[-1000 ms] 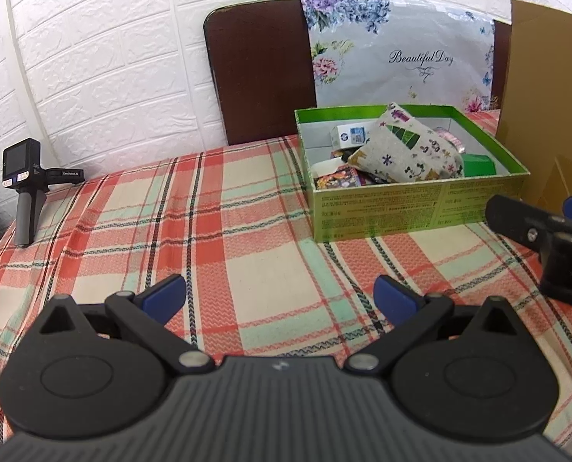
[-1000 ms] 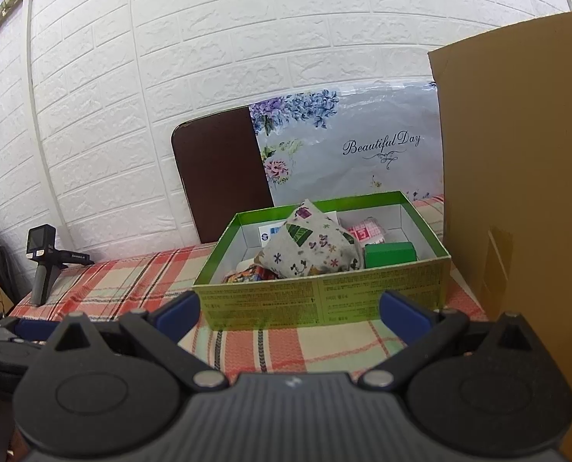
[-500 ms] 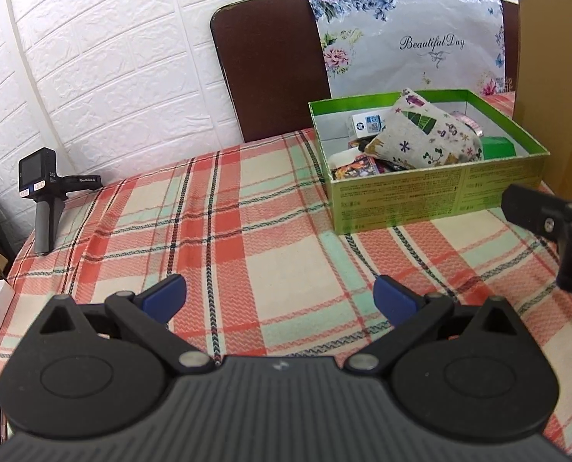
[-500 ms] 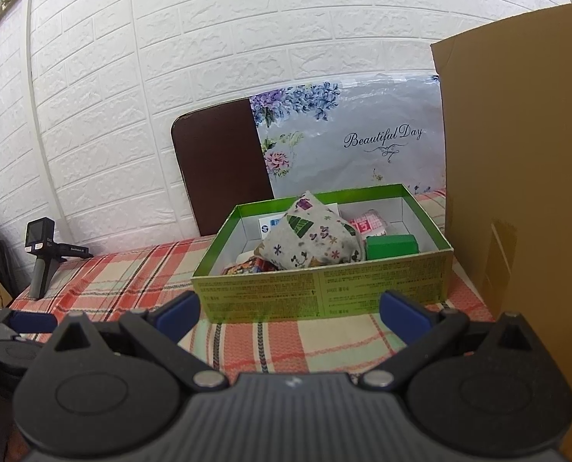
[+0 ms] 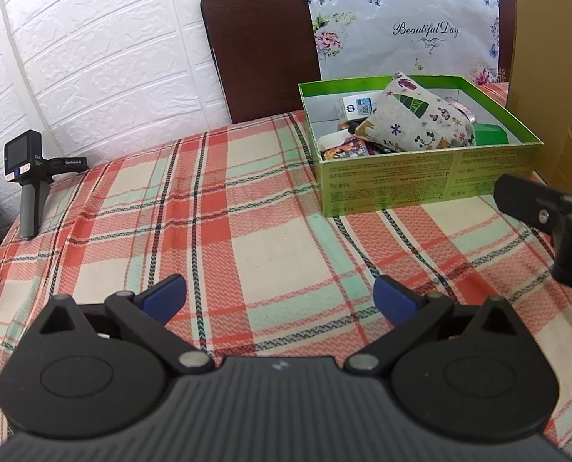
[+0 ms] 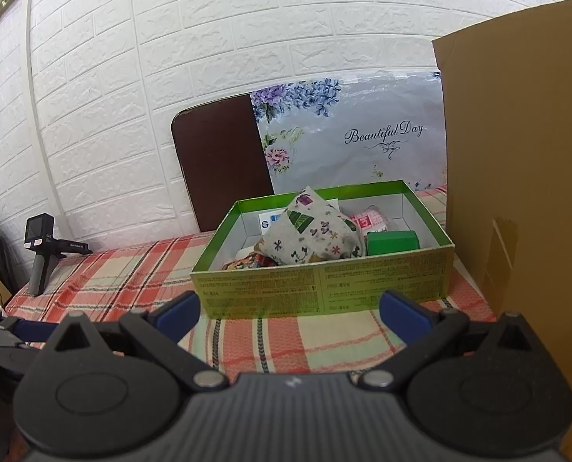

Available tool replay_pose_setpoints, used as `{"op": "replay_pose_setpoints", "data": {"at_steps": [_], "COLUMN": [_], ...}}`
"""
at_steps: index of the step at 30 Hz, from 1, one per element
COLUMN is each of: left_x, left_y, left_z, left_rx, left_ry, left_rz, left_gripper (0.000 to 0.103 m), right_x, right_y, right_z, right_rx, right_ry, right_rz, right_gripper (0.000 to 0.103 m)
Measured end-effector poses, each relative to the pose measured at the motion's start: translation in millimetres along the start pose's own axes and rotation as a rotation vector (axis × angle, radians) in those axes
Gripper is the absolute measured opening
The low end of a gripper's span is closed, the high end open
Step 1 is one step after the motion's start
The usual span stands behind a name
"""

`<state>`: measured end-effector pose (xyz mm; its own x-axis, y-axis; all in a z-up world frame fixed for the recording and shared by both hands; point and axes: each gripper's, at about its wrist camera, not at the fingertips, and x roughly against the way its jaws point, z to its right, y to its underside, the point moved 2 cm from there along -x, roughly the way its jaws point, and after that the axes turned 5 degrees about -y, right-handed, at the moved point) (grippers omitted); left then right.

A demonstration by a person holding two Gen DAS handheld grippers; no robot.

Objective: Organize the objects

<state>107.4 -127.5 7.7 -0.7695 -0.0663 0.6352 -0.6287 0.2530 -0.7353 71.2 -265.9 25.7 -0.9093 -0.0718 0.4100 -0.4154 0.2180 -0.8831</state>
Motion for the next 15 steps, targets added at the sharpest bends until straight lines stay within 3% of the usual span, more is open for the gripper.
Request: {"op": "replay_pose_setpoints", "data": {"at_steps": [15], "left_x": [-4.4], "left_y": [1.3], "left_z": [-0.4], "left_rx": [0.009], "left_ry": [0.025], "left_rz": [-0.026], "left_gripper": [0.103], "right_x": [-1.1], "right_y": [1.6], "right_z": [0.2], "right_rx": [0.002], "right_ry": [0.002], "right_rz": [-0.004], "right_gripper": [0.103]}}
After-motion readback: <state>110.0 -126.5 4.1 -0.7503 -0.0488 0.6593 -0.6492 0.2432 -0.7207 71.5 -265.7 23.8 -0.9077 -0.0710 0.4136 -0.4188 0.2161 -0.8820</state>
